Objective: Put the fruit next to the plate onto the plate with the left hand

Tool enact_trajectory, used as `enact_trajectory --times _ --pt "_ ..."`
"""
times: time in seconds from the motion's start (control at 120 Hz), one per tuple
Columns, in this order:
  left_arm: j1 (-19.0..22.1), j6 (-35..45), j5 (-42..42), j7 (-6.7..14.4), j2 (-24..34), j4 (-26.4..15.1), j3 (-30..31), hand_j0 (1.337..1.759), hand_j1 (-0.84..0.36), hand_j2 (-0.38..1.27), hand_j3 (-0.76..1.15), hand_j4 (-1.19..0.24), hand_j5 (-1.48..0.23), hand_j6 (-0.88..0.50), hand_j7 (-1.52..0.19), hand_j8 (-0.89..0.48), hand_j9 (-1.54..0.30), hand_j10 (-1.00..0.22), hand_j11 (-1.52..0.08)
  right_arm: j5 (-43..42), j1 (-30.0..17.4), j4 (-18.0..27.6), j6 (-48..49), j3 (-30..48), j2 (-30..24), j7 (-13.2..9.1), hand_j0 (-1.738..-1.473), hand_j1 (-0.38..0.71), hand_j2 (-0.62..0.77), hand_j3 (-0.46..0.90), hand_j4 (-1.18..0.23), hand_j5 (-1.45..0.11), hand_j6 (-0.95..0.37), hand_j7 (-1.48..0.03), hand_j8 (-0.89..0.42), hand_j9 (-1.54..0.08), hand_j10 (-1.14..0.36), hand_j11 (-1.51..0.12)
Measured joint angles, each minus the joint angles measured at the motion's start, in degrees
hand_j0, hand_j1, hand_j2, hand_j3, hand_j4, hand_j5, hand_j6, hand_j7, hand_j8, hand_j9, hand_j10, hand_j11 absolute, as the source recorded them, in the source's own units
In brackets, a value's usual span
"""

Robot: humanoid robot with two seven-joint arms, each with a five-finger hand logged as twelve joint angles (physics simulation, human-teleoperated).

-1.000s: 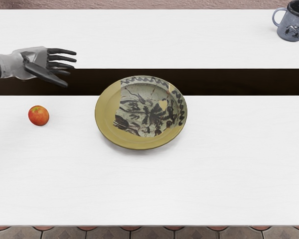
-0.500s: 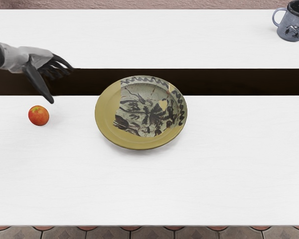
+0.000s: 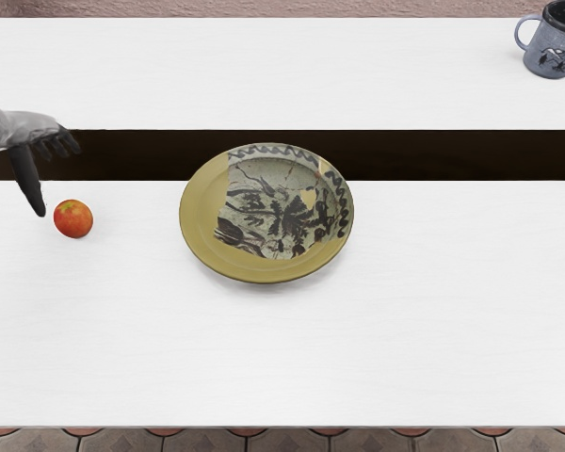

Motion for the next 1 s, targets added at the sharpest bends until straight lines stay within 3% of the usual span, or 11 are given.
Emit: enact_trajectory --times 0.283,1.0 --pt "-0.8 9.3 -1.6 0.1 -10.1 -0.2 7.9 1.658 0.05 0.05 0.00 -0.25 -0.32 -0.25 -0.32 -0.25 -0.32 -0.25 -0.32 0.0 0.0 0.0 0.0 0.0 0.0 0.0 -1.658 -0.31 -0.01 0.00 -0.03 -0.05 -0.03 -0.05 -0.03 -0.05 -0.03 -0.05" --pt "13.6 16.4 -1.8 0.2 -25.3 13.4 8.8 1.658 0.05 0.05 0.00 -0.25 -0.32 -0.25 -0.32 -0.25 -0.32 -0.25 -0.32 0.0 0.0 0.0 0.0 0.0 0.0 0.0 -1.658 -0.31 -0.01 0.00 -0.03 -0.05 -0.03 -0.05 -0.03 -0.05 -0.03 -0.05"
